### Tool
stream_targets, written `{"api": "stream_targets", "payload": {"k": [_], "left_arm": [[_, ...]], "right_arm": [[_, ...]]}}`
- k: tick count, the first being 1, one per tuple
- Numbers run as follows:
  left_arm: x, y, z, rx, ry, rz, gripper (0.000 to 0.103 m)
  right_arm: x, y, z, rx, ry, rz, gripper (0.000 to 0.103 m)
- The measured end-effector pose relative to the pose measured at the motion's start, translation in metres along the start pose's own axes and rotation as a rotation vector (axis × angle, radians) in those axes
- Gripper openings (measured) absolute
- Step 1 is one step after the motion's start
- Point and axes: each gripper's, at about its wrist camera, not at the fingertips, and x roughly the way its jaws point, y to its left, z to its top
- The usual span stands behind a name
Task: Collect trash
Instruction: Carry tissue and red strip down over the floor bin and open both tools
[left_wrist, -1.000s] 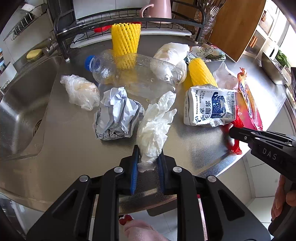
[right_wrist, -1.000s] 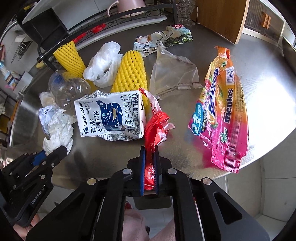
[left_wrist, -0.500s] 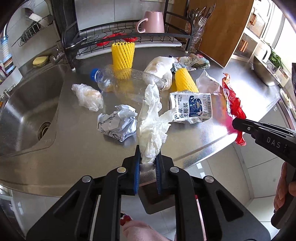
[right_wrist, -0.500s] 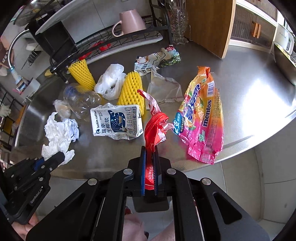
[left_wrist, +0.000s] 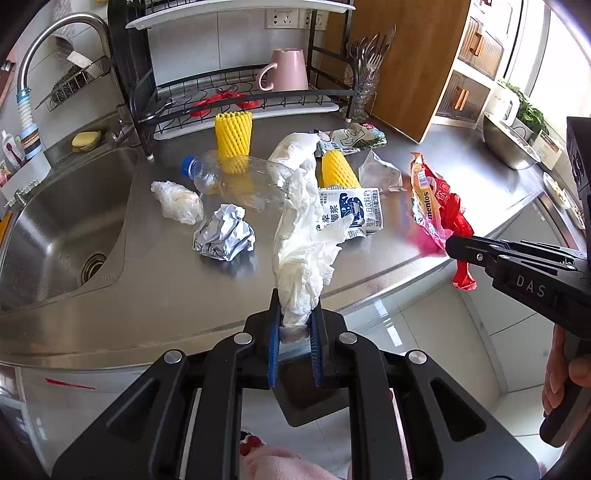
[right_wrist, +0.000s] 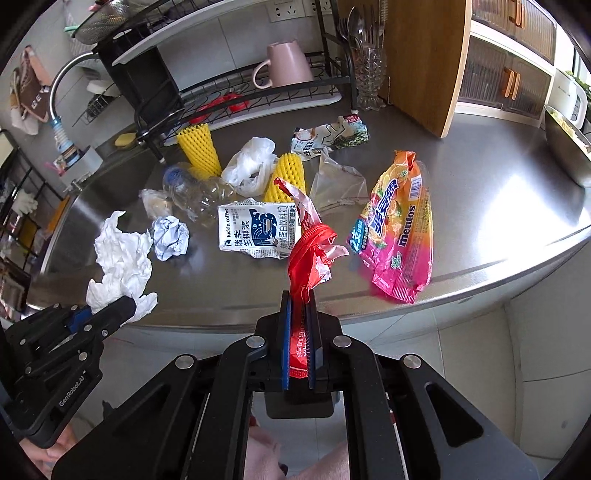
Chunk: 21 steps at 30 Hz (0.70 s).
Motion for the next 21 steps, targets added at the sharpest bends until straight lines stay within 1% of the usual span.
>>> {"api": "stream_targets", "payload": {"k": [4, 8, 11, 16, 18, 20, 21], "left_arm": [[-0.005, -0.003, -0.009, -0.008, 0.009, -0.021, 0.012], [-0.003, -0.006, -0.025, -0.027, 0.027, -0.033, 0.012], [0.007, -0.005, -0.044, -0.049, 0.065, -0.046, 0.012], [0.033, -0.006, -0.083, -0.076, 0.142, -0.079, 0.012], [0.049, -0.007, -0.101, -0.082, 0.175, -0.07, 0.012], [0.066, -0.006, -0.119, -0.092, 0.181, -0.064, 0.012], [0.075, -0.006, -0.128, -0.102, 0.183, -0.074, 0.012]], "right_arm": [[-0.006, 0.005, -0.01, -0.033, -0.017, -0.004, 0.008], [0.001, 0.006, -0.029, -0.044, 0.006, 0.022, 0.008], [0.012, 0.004, -0.047, -0.057, 0.028, 0.029, 0.008], [0.041, 0.002, -0.082, -0.063, 0.125, 0.096, 0.008], [0.057, -0.001, -0.095, -0.056, 0.155, 0.118, 0.008], [0.075, -0.006, -0.109, -0.034, 0.186, 0.146, 0.008], [0.086, -0.009, -0.116, -0.018, 0.203, 0.16, 0.008]]}}
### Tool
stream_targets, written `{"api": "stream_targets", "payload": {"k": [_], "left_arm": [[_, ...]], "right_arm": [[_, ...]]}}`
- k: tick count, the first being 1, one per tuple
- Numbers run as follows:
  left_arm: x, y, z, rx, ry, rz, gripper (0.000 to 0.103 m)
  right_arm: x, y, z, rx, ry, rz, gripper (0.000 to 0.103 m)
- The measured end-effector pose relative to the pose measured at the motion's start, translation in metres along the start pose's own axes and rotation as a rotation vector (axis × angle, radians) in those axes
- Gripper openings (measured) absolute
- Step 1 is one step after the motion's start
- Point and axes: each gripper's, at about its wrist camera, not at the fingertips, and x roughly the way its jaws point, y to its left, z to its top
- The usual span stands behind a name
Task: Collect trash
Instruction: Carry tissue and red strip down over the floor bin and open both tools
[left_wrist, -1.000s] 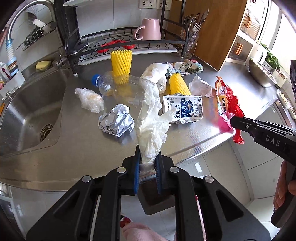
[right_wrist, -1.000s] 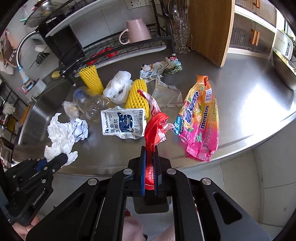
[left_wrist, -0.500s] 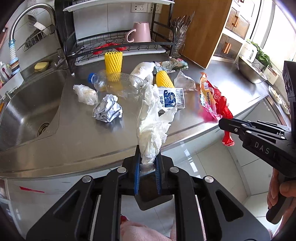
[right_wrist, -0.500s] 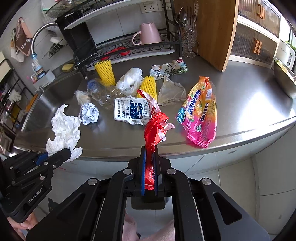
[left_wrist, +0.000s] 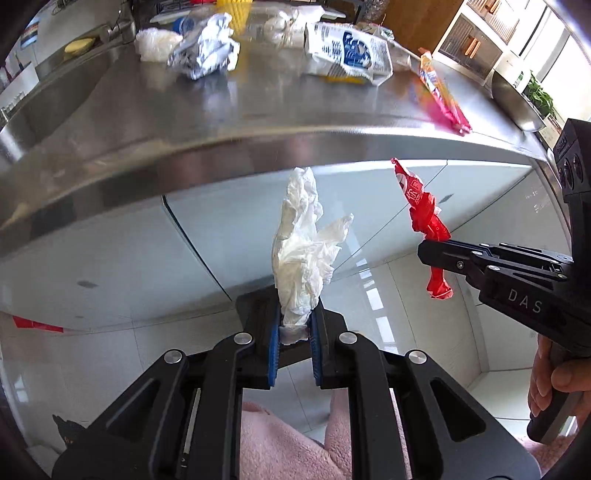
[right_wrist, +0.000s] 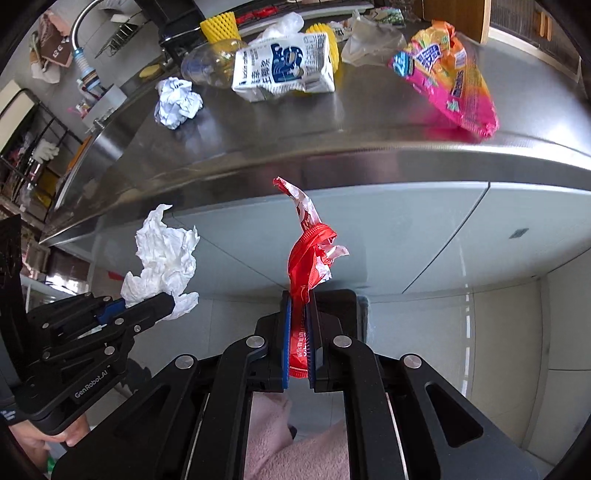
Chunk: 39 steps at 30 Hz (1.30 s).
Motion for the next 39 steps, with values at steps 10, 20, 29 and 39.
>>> {"api": "stream_targets", "payload": {"k": [10, 20, 29, 39], "left_arm": [[0.131, 0.02, -0.058, -0.062, 0.127, -0.023, 0.012], [0.193, 0.04, -0.072, -0.158, 0.231, -0.017, 0.013], [0.198, 0.043, -0.062, -0.15, 0.235, -0.02, 0.035], [0.17, 0.043, -0.058, -0.128, 0.196, -0.004, 0.066]], "right_arm": [[0.107, -0.026, -0.036, 0.026, 0.091, 0.02, 0.008], [0.194, -0.041, -0.045, 0.111, 0.252, 0.043, 0.009], [0.2, -0.04, -0.038, 0.163, 0.274, 0.042, 0.05], [0.169, -0.044, -0.021, 0.152, 0.211, 0.006, 0.072]]}}
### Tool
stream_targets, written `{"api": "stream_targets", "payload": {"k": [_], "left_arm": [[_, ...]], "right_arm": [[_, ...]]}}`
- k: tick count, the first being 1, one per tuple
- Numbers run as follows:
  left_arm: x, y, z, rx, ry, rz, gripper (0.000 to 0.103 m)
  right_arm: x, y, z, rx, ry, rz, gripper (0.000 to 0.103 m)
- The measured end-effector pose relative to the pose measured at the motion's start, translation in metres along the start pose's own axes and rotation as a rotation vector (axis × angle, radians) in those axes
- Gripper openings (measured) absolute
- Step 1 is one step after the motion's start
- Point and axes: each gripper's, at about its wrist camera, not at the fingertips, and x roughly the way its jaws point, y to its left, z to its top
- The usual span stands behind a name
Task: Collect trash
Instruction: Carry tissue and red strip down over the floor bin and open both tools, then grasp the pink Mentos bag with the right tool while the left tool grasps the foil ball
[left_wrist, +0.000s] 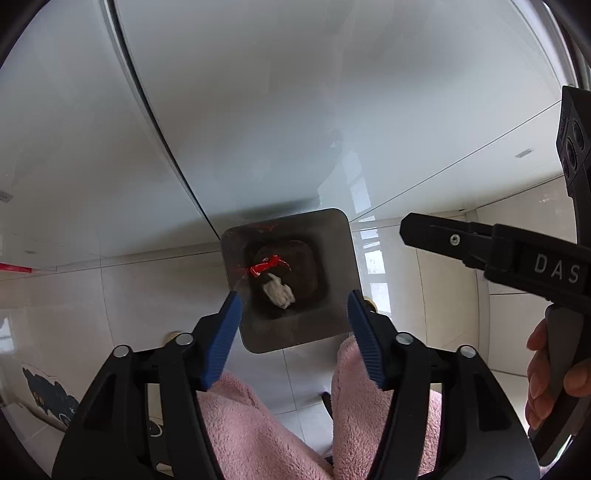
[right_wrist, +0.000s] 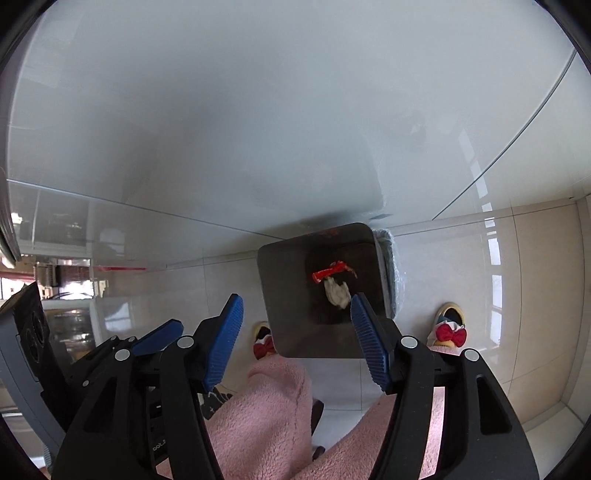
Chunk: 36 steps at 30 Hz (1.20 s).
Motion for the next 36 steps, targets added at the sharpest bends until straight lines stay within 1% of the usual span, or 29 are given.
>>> {"api": "stream_targets", "payload": {"k": [1, 2, 3, 4, 5, 7, 11, 12, 15, 19, 21, 24, 26, 28, 32, 36], "left_arm": [[-0.008, -0.001, 0.001, 0.003, -0.018, -0.002, 0.07], [-0.015, -0.003, -0.005, 0.006, -0.036, 0.003, 0.079], [-0.023, -0.005, -0.005, 0.011, -0.05, 0.013, 0.088], [-0.03, -0.01, -0.001, 0.013, -0.061, 0.021, 0.091], [-0.038, -0.007, 0.0, 0.012, -0.072, 0.023, 0.095], [-0.055, -0.015, 0.008, 0.009, -0.091, 0.024, 0.095], [-0.089, -0.022, 0.018, 0.009, -0.144, 0.047, 0.095], [-0.096, -0.023, 0.024, 0.011, -0.166, 0.053, 0.095], [-0.14, -0.028, 0.04, 0.014, -0.235, 0.067, 0.095], [-0.188, -0.029, 0.06, 0.022, -0.327, 0.063, 0.095], [-0.205, -0.028, 0.069, 0.016, -0.368, 0.072, 0.095], [-0.227, -0.023, 0.087, -0.004, -0.409, 0.074, 0.095], [-0.236, -0.02, 0.1, -0.012, -0.422, 0.074, 0.095], [-0.243, -0.018, 0.115, -0.015, -0.424, 0.081, 0.095], [-0.254, -0.015, 0.138, -0.008, -0.439, 0.093, 0.095], [-0.252, -0.009, 0.159, 0.004, -0.456, 0.099, 0.095]], "right_arm": [[-0.009, 0.001, 0.001, -0.009, -0.018, -0.018, 0.082], [-0.019, 0.001, 0.002, -0.014, -0.04, -0.046, 0.086], [-0.03, 0.001, 0.002, -0.013, -0.068, -0.073, 0.092], [-0.041, 0.0, 0.002, -0.007, -0.091, -0.083, 0.096], [-0.052, 0.0, 0.003, -0.001, -0.109, -0.08, 0.097], [-0.074, 0.0, 0.003, -0.003, -0.138, -0.075, 0.097], [-0.117, 0.006, 0.004, -0.045, -0.207, -0.076, 0.098], [-0.128, 0.008, 0.004, -0.055, -0.227, -0.075, 0.098], [-0.164, 0.012, 0.008, -0.062, -0.288, -0.064, 0.099], [-0.214, 0.011, 0.018, -0.031, -0.379, -0.006, 0.099], [-0.239, 0.011, 0.023, -0.026, -0.436, 0.008, 0.099], [-0.273, 0.008, 0.03, -0.033, -0.543, -0.016, 0.099], [-0.287, 0.006, 0.036, -0.042, -0.601, -0.049, 0.099], [-0.294, 0.002, 0.048, -0.039, -0.626, -0.084, 0.099], [-0.298, -0.01, 0.069, 0.001, -0.632, -0.122, 0.099], [-0.291, -0.011, 0.089, 0.041, -0.607, -0.15, 0.099]]}}
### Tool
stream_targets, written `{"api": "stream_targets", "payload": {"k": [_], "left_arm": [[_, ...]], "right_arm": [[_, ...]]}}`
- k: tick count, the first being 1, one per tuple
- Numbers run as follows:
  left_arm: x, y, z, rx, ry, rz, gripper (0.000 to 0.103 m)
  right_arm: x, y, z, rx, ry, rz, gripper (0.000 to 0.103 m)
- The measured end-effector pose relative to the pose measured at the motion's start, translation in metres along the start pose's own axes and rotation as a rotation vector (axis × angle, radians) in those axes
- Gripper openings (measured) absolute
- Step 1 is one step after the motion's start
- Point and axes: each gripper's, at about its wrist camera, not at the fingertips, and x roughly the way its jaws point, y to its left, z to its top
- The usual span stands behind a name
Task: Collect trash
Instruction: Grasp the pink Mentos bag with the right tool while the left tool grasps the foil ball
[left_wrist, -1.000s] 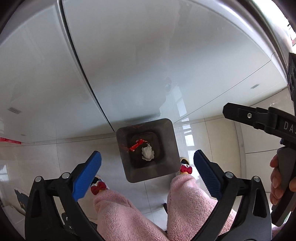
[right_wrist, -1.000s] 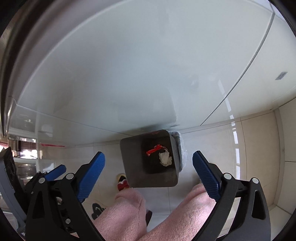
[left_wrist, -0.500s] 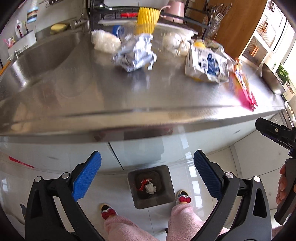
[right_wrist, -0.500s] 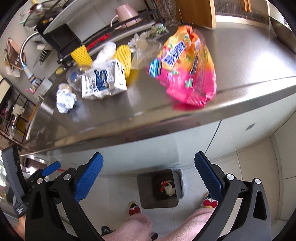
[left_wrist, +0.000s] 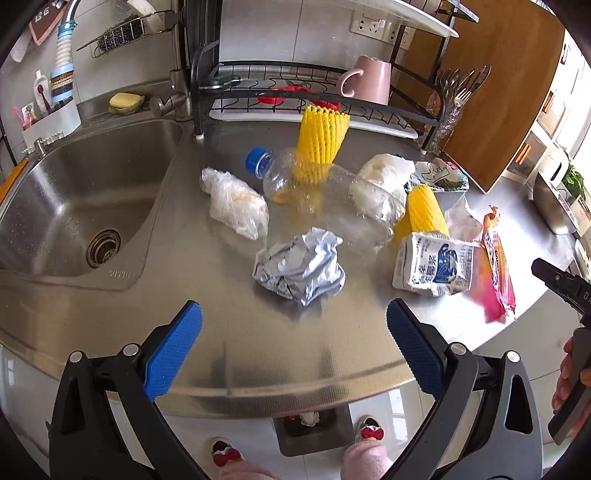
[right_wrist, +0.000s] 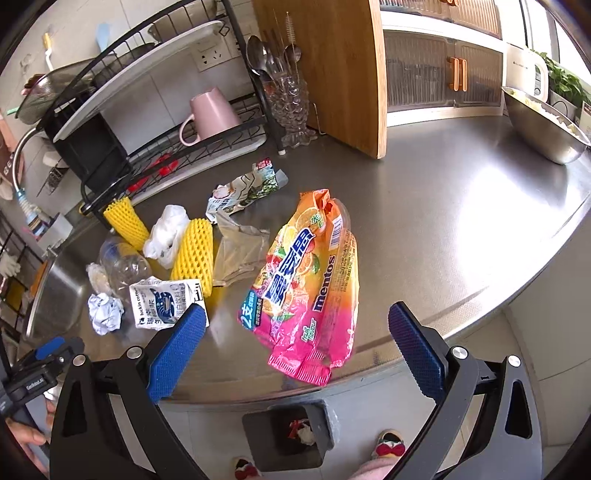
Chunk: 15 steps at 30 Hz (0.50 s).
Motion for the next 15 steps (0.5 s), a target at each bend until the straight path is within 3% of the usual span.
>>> {"api": "stream_targets", "payload": {"k": [6, 15], "left_arm": [[0.02, 0.0, 0.02, 0.047, 0.003, 0.019, 0.094], [0.049, 0.006, 0.025, 0.079, 0.051, 0.04, 0.094]], "right_arm": [[0.021, 0.004, 0.015, 0.016, 0.028, -0.024, 0.098], [0.053, 0.016, 0.026, -0.016, 0.065, -0.071, 0.098]]}}
